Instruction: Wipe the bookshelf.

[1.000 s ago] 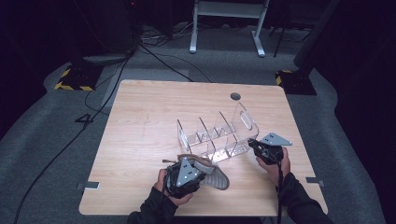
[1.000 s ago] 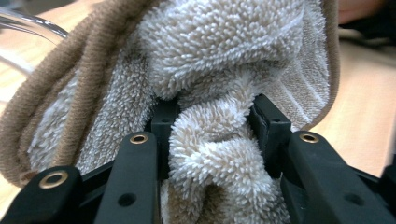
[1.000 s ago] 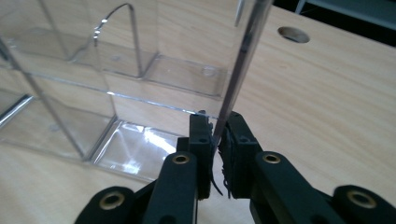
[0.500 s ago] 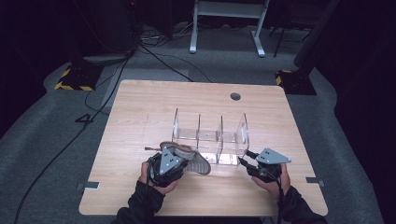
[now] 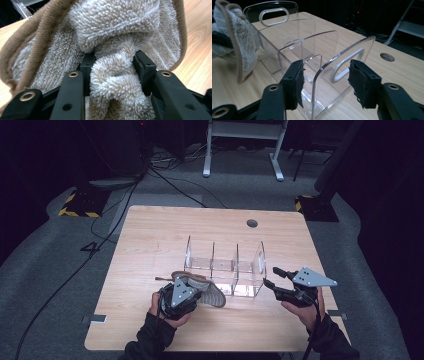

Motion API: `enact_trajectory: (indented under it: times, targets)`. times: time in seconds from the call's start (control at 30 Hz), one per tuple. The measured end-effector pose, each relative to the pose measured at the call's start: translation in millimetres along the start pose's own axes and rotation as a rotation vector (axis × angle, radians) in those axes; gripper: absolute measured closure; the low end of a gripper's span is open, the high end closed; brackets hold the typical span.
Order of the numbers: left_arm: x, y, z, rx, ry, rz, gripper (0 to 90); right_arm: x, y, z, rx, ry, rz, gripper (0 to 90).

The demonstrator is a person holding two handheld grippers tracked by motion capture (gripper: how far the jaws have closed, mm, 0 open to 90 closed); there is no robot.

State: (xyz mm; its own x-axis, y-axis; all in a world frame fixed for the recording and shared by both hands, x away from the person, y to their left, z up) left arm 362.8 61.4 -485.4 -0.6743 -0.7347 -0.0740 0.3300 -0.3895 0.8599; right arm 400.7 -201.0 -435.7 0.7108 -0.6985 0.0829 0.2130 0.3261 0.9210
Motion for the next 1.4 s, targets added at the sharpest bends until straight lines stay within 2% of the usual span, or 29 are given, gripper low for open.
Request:
enact_trajectory:
  times: [0.03,0.13,0.23,0.27,0.33,0.5,0.63,0.83,0.97,1.07,1.13,1.17,1.2,1.27,1.3,1.33,1.4]
  targets:
    - [-0.3,0.1,-1.4,0.002,0.0,0.001,60.1,5.5,2.0,-8.1,-0.019,0.027,-0.036,44.6]
    - [0.5,-0.9,-4.6,-0.002,0.008,-0.009,60.1,9.9,-1.1,-16.3,-0.049,0.024,-0.022,44.2]
    - [3.0,-1.2,-7.6,-0.009,0.014,-0.037,59.9,13.8,-6.1,-25.8,-0.054,0.078,-0.078,42.7]
    - [2.9,0.2,-9.0,-0.005,0.014,-0.035,59.8,14.5,-6.1,-26.8,-0.053,0.081,-0.084,44.0]
    - [2.6,2.8,-11.7,0.001,0.013,-0.025,59.7,12.4,-5.2,-27.2,-0.051,0.098,-0.069,50.2]
    - [9.0,10.1,-22.2,0.013,0.0,-0.037,59.5,11.4,-4.8,-29.5,-0.053,0.097,-0.07,51.4]
    - [25.2,21.2,-36.0,0.026,-0.028,-0.069,59.5,11.3,-4.3,-30.6,-0.048,0.09,-0.072,52.4]
    - [60.4,40.0,-62.9,0.044,-0.084,-0.114,59.5,10.4,-3.6,-30.9,-0.057,0.068,-0.072,54.2]
    - [72.0,44.0,-71.8,0.041,-0.074,-0.156,59.5,10.8,-3.3,-31.3,-0.058,0.06,-0.069,55.1]
    - [67.5,42.3,-68.4,0.038,-0.069,-0.158,60.4,10.2,-2.7,-30.9,-0.065,0.047,-0.054,55.3]
    - [58.5,37.6,-61.6,0.028,-0.053,-0.166,60.5,10.2,-2.4,-31.6,-0.065,0.047,-0.049,55.3]
    - [50.3,33.2,-55.1,0.017,-0.03,-0.165,60.4,10.3,-2.1,-32.3,-0.062,0.053,-0.047,55.2]
    - [50.3,33.2,-55.1,0.017,-0.03,-0.165,60.5,10.7,-2.1,-32.6,-0.062,0.055,-0.047,55.2]
    - [33.8,25.3,-43.0,-0.002,0.01,-0.164,60.5,10.8,-2.0,-32.5,-0.066,0.054,-0.049,55.3]
    - [18.2,18.6,-31.4,-0.014,0.043,-0.153,60.5,10.8,-2.0,-32.5,-0.066,0.054,-0.048,55.3]
    - [18.2,18.6,-31.4,-0.014,0.043,-0.153,60.5,10.8,-2.0,-32.5,-0.066,0.054,-0.048,55.3]
    - [-1.8,12.7,-14.3,-0.009,0.071,-0.123,60.5,10.8,-1.9,-32.6,-0.066,0.056,-0.047,55.2]
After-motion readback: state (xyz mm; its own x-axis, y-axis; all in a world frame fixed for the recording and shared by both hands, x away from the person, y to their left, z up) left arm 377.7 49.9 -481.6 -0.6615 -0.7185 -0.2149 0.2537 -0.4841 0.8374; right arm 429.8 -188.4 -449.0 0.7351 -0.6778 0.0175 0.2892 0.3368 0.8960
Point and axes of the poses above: each handheld gripper's, and its own axes: z roughly backward along the jaws, y roughly out of its top, x roughly to its right, the point moved 9 cm from there along -z, roughly forward along the jaws
